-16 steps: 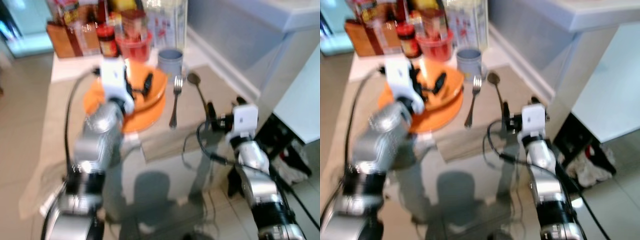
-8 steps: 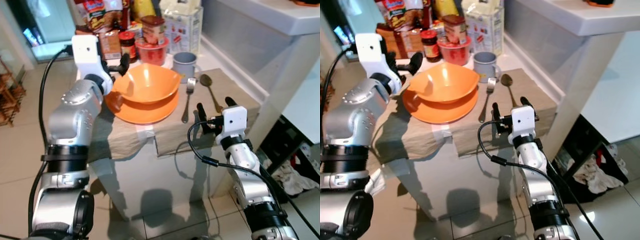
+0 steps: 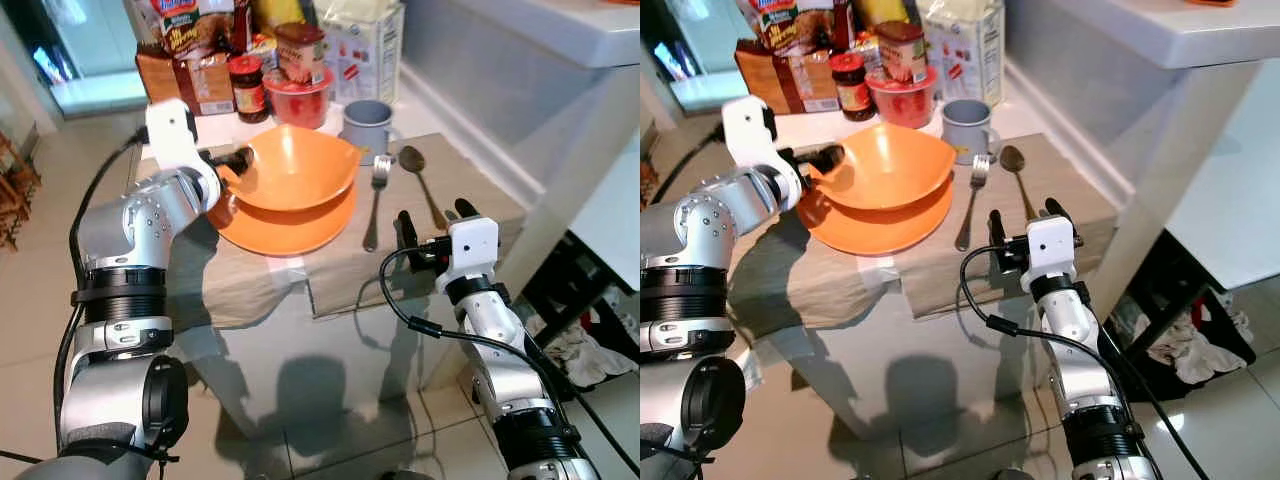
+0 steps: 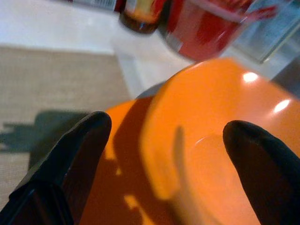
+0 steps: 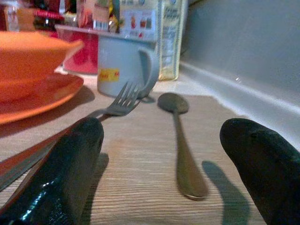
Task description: Setting the table
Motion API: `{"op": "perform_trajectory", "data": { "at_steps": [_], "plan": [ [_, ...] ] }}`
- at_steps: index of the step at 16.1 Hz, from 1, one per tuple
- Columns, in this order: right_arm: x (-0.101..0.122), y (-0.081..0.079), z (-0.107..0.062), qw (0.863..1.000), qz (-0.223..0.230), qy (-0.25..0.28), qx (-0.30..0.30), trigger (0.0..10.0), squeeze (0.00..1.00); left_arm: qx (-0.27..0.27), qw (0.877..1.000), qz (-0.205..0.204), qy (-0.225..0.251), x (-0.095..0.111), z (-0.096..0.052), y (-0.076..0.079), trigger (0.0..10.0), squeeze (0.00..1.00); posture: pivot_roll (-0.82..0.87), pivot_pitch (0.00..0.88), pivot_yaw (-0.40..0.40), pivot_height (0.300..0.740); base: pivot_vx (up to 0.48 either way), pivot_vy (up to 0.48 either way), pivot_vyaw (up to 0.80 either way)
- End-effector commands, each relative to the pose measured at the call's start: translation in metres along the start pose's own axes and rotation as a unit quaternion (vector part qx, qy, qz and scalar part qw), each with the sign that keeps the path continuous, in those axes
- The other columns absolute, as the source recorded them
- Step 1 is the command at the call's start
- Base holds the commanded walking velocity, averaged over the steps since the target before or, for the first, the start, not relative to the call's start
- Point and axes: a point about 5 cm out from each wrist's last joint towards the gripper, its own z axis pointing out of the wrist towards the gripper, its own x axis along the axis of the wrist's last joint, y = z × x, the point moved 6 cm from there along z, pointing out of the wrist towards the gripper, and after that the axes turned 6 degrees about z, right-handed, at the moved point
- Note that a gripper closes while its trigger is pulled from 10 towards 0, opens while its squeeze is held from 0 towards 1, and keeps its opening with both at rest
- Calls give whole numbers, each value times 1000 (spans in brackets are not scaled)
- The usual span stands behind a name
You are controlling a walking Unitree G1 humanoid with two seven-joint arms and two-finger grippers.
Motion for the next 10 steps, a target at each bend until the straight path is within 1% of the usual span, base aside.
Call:
{"op": "perform_trajectory", "data": {
  "at_steps": [1,3,6,8,10],
  "plan": [
    [2,0,-1,1000,4,1,1,10000,0,10,1000,-5,-10,2,-1,-4,10000,0,-59,0,60,740,0,0,0],
    [1,-1,-1,1000,5,-1,3,10000,0,12,1000,-2,-27,-3,-2,-5,10000,0,-53,0,56,740,0,0,0],
    [1,-2,-1,1000,7,-2,5,10000,0,-3,999,-16,-44,-8,-4,2,10000,0,-52,0,55,740,0,0,0],
    [0,-2,-1,1000,7,-4,5,10000,0,-22,999,-30,-34,1,-6,13,10000,0,-51,0,57,740,0,0,0],
    [-1,-3,-1,1000,7,-5,6,10000,0,-30,999,-31,-31,4,-7,17,10000,0,-51,0,57,740,0,0,0]
  ]
}}
